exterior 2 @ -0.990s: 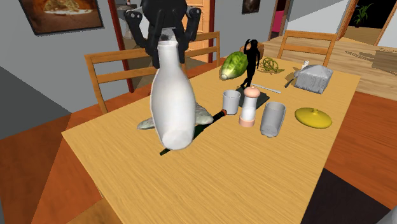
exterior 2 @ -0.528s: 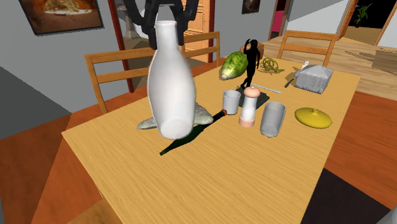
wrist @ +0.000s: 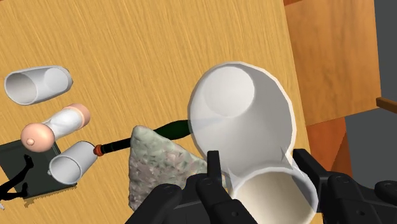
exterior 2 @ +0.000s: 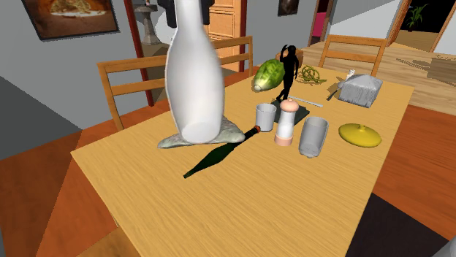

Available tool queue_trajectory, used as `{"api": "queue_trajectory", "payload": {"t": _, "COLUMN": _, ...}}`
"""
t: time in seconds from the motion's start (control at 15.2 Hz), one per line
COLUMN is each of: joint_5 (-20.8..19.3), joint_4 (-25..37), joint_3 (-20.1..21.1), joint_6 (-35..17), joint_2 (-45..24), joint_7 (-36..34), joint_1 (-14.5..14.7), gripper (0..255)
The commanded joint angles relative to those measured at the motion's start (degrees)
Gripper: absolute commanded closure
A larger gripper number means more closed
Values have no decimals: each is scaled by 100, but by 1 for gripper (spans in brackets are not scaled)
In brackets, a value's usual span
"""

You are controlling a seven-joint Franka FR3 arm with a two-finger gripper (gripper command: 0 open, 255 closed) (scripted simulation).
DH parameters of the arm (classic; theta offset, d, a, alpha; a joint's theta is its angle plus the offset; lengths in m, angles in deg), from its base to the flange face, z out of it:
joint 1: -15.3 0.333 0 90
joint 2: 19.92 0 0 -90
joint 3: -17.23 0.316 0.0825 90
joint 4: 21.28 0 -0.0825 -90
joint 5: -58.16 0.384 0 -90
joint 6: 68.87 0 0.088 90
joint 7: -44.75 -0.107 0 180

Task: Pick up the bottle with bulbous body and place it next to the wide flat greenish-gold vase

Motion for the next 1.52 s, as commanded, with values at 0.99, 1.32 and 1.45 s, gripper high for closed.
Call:
{"api": "queue_trajectory", "payload": {"t": 0.99, "joint_5": 0, "joint_4": 665, "joint_3": -353, "joint_6": 656, "joint_2": -2, "joint_7": 689, "joint_1": -343, "gripper": 255}}
{"api": "queue_trajectory", "payload": {"t": 1.32, "joint_5": 105, "joint_4": -25, "joint_3": -830, "joint_6": 323, "joint_2": 373, "joint_7": 1479, "joint_1": -662, "gripper": 255}}
{"api": "queue_trajectory", "payload": {"t": 1.45, "joint_5": 115, "joint_4": -235, "joint_3": -1012, "joint_6": 203, "joint_2": 464, "joint_7": 1777, "joint_1": -775, "gripper": 255}}
